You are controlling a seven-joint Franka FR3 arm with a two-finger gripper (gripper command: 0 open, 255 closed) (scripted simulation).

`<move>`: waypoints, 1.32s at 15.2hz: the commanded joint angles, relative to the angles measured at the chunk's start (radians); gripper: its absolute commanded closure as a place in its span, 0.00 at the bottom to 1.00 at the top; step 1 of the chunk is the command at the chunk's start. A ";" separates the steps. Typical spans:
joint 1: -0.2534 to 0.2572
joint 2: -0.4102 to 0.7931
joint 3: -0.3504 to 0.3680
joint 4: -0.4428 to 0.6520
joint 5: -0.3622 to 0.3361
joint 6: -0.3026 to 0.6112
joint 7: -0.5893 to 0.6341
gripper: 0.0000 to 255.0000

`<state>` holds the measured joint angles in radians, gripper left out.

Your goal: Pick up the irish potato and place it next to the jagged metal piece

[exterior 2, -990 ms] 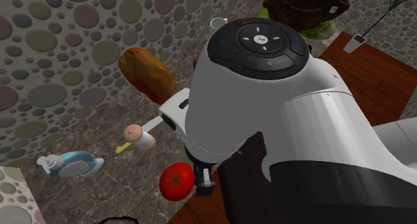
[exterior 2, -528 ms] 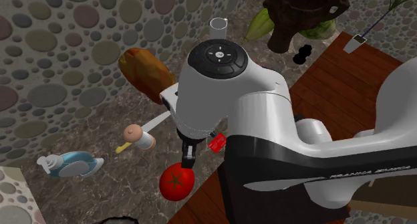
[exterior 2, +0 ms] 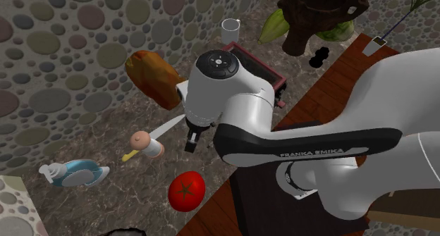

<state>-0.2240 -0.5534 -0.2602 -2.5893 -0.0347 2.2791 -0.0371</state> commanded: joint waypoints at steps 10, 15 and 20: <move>-0.065 0.298 -0.144 -0.026 0.045 0.353 -0.016 0.00; -0.054 0.438 -0.215 -0.004 0.153 0.473 -0.082 0.00; -0.019 0.528 -0.227 0.010 0.282 0.536 -0.176 0.00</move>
<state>-0.2493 -0.0446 -0.4849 -2.5829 0.2164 2.8018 -0.1900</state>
